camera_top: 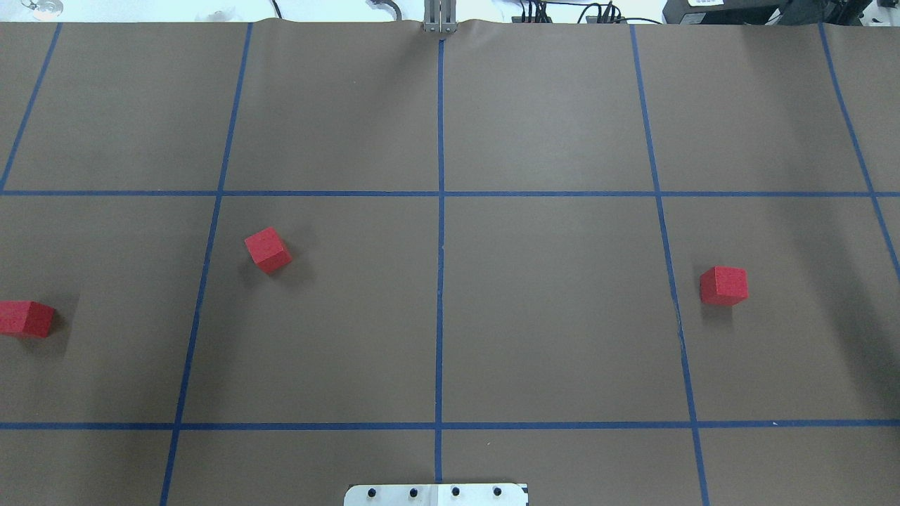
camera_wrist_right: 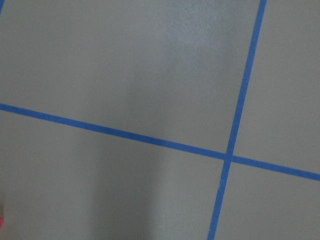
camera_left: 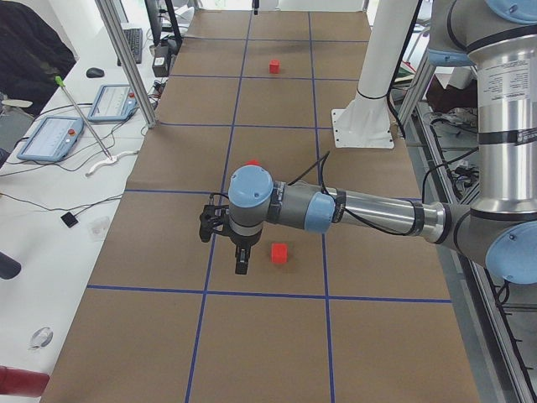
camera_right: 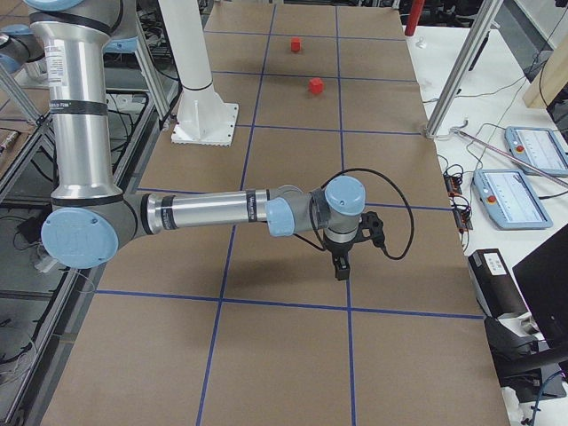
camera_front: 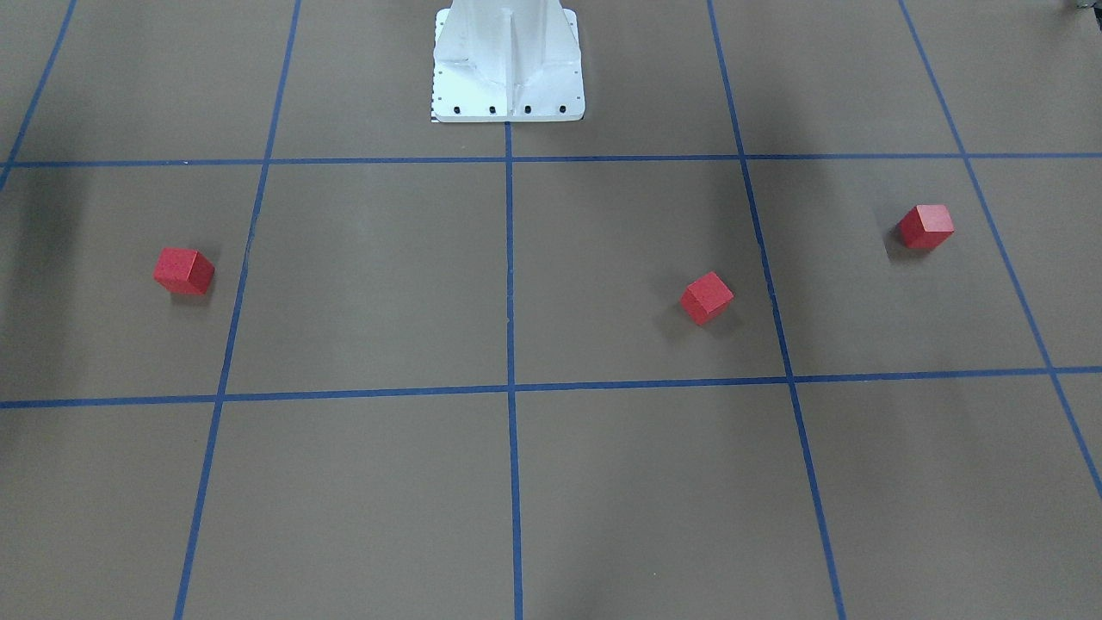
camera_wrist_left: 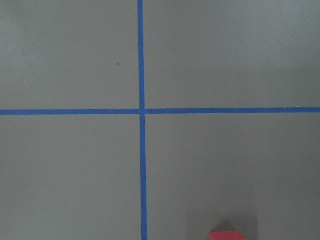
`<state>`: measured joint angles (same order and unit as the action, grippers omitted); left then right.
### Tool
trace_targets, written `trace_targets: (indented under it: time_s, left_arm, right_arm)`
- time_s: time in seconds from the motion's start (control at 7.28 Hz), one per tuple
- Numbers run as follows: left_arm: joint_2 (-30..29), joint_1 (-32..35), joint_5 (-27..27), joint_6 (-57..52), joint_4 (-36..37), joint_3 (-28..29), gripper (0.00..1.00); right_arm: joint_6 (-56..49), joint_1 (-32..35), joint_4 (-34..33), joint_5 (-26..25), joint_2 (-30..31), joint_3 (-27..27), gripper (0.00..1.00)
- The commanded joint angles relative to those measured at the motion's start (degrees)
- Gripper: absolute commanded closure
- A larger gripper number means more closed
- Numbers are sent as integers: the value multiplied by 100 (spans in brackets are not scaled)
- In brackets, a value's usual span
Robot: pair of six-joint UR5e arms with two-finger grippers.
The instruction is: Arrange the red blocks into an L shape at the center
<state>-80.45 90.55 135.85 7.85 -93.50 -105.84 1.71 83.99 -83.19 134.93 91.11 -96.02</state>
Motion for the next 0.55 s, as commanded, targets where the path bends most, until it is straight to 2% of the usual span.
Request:
trace_targets:
  time_s: [0.0, 0.41]
  left_arm:
    - [204, -20, -6, -55, -28, 184, 0]
    - [240, -11, 134, -12, -63, 318, 0]
  right_arm:
    - [5, 12, 301, -11, 206, -101, 0]
    - [13, 3, 303, 7, 197, -66, 0]
